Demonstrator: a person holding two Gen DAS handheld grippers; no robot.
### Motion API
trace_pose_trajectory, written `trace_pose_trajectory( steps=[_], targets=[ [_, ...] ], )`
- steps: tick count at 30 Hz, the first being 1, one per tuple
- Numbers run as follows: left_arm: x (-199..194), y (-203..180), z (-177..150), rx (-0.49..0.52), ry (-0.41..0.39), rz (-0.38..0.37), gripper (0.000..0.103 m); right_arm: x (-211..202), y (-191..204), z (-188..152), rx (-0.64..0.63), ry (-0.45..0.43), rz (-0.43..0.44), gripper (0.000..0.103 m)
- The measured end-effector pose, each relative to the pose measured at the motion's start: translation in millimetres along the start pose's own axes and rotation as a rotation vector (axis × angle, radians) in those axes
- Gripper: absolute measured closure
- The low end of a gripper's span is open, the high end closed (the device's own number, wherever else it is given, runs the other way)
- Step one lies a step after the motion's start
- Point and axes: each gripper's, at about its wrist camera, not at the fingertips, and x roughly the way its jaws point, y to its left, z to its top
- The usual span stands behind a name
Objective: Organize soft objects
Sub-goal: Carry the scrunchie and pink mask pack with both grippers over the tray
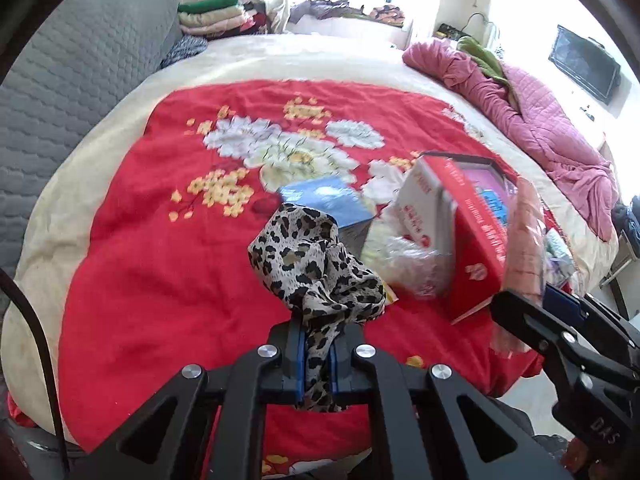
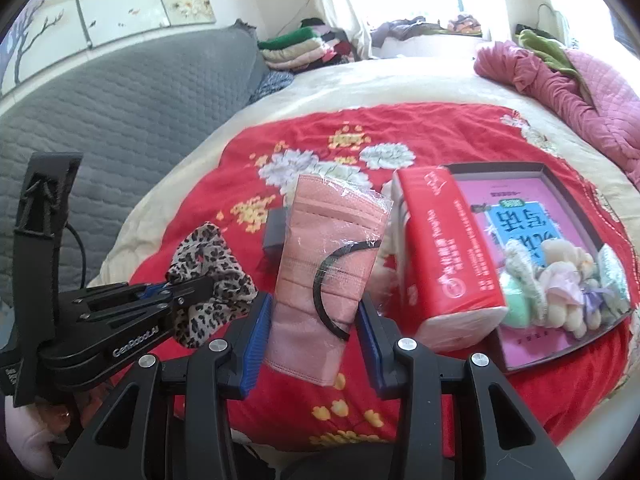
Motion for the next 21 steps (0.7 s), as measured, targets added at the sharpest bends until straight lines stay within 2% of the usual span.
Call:
trace_pose_trajectory(
  steps=[9, 17, 21],
  targets=[
    [-26, -50, 17, 0.072, -0.039, -0.052, 0.095, -43, -41, 10, 0.074, -0.089, -0.053, 0.06],
    [-32, -106, 32, 0.157, -0.058, -0.101, 0.095, -80, -106, 14, 0.171, -0.151, -0.18, 0.06],
    [-31, -134, 39, 0.194, -0.056, -0.13, 0.095, -91, -141, 11, 0.244, -0.158, -0.214, 0.061]
  ],
)
